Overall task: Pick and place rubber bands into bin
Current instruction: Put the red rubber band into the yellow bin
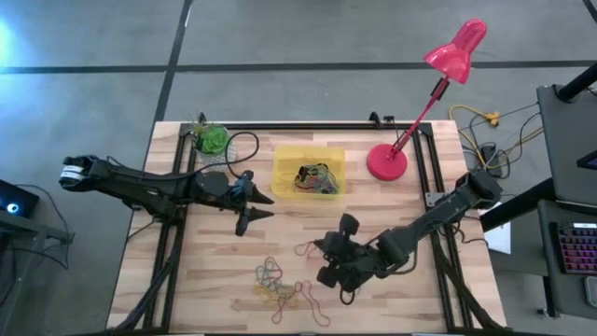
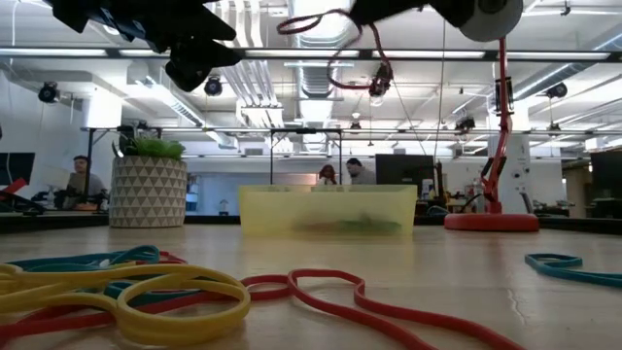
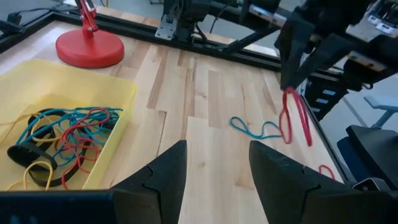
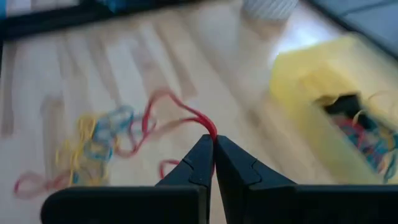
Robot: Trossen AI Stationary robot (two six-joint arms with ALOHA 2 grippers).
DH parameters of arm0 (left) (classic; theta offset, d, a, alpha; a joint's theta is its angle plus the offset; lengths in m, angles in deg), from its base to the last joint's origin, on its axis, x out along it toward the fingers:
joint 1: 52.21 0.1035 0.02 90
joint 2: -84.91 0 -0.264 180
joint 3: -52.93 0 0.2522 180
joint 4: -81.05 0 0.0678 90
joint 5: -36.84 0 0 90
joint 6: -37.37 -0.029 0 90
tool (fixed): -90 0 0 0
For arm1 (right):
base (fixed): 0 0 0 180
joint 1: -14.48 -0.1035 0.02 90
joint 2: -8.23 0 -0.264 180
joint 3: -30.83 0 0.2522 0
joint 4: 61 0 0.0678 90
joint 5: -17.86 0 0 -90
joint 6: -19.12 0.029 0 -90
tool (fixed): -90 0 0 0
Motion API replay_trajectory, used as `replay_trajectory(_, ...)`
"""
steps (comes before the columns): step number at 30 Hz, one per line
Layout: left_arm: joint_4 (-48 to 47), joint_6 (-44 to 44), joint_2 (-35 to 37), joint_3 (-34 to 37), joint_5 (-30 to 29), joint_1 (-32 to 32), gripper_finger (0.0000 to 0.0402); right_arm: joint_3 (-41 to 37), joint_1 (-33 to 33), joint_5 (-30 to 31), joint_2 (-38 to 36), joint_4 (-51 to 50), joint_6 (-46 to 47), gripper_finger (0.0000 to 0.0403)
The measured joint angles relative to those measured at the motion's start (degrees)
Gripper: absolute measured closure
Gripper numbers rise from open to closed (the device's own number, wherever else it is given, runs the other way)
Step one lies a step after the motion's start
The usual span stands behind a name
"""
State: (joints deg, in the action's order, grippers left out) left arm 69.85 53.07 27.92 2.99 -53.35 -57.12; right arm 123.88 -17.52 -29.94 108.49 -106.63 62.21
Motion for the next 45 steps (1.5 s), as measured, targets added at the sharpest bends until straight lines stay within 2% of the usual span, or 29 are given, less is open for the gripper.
replay_trajectory(7, 0.0, 0.0, 0.0, 0.0, 0.0, 0.0, 0.0243, -0.3, 0.3, 9.5, -2.6, 0.7, -1.9, 0.0395)
replay_trajectory(10, 0.0, 0.0, 0.0, -0.1, 0.0, 0.0, 0.0243, -1.3, 1.3, 11.6, -3.0, 0.7, -1.9, 0.0395)
replay_trajectory(24, 0.0, 0.4, 0.0, -0.3, 0.0, 0.0, 0.0243, -11.7, 14.5, 11.1, -4.5, 3.6, 0.5, 0.0395)
replay_trajectory(28, 0.0, 0.4, 0.0, -0.3, 0.0, 0.0, 0.0243, -16.6, 19.3, 7.0, -6.5, 11.4, -1.7, 0.0395)
replay_trajectory(33, 0.0, 0.4, 0.0, -0.3, 0.0, 0.0, 0.0243, -23.3, 26.0, -1.2, -9.3, 26.4, -7.8, 0.0395)
replay_trajectory(36, 0.1, 0.4, 0.0, -0.3, 0.0, 0.0, 0.0243, -25.8, 30.1, -5.7, -10.2, 31.5, -10.0, 0.0395)
replay_trajectory(42, 0.1, 0.5, 0.0, -0.3, 0.0, 0.0, 0.0243, -26.5, 38.9, -18.0, -9.5, 33.6, -12.1, 0.0395)
replay_trajectory(45, 0.1, 0.6, 0.0, -0.3, 0.0, 0.0, 0.0243, -26.3, 42.4, -22.1, -8.6, 33.5, -13.2, 0.0395)
